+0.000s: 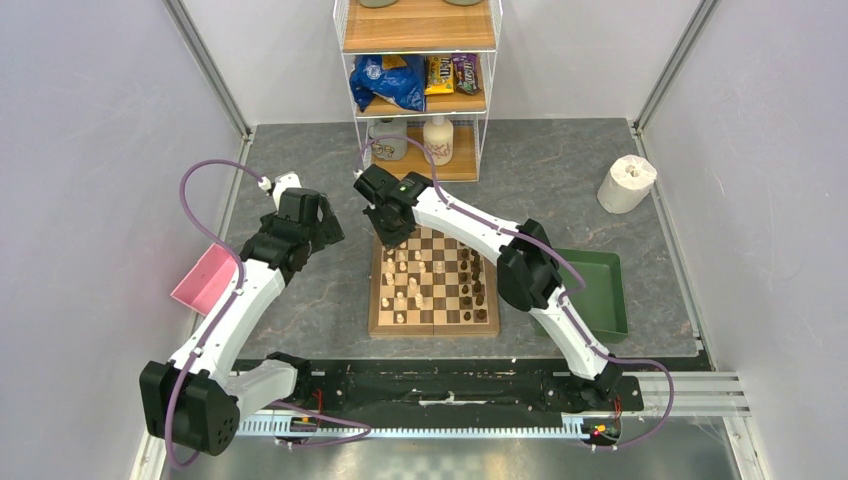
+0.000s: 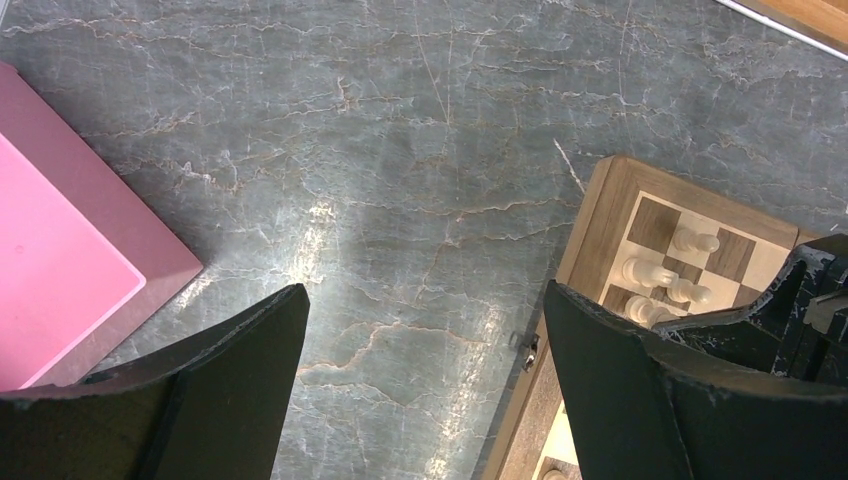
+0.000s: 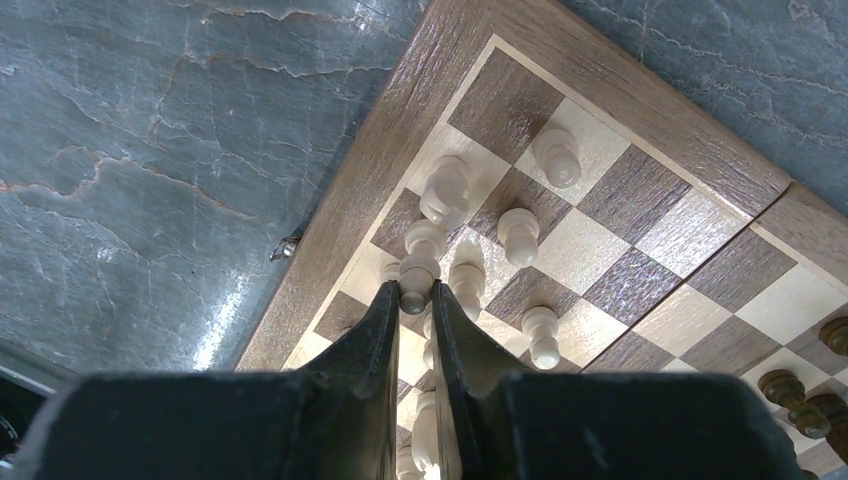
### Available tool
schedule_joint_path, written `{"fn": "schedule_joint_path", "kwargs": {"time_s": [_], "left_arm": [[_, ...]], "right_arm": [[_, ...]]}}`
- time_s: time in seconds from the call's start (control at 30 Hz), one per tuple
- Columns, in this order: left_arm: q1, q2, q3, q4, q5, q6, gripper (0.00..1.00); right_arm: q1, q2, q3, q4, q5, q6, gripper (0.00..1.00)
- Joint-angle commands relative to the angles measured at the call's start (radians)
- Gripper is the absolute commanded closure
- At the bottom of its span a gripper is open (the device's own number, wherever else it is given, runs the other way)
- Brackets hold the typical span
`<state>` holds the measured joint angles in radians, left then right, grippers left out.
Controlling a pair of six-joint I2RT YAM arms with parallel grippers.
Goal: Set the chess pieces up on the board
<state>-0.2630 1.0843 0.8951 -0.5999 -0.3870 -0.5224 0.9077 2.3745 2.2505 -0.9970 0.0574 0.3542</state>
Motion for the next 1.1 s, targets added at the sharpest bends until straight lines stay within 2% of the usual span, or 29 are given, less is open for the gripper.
{"fn": "schedule_joint_path", "kwargs": {"time_s": [0.0,0.27,0.53,0.8,1.07], "left_arm": [[0.008,-0.021,-0.002,0.037,0.003,-0.01,0.05],[0.011,-0.017,-0.002,0.04,0.009,-0.008,0.05],[0.012,-0.013,-0.004,0.042,0.021,-0.005,0.05],[0.013,-0.012,-0.002,0.037,0.034,-0.004,0.05],[0.013,-0.008,0.001,0.029,0.048,-0.01,0.05]], "right_arm": [[0.005,0.028,0.05,0.0,-0.006,-0.008,0.81],[0.005,0.049,0.064,0.0,-0.011,-0.013,0.79],[0.005,0.027,0.047,0.001,-0.036,-0.016,0.65],[0.003,-0.035,0.053,0.005,-0.033,-0.022,0.57],[0.004,-0.138,-0.033,0.04,-0.025,-0.012,0.56]]}}
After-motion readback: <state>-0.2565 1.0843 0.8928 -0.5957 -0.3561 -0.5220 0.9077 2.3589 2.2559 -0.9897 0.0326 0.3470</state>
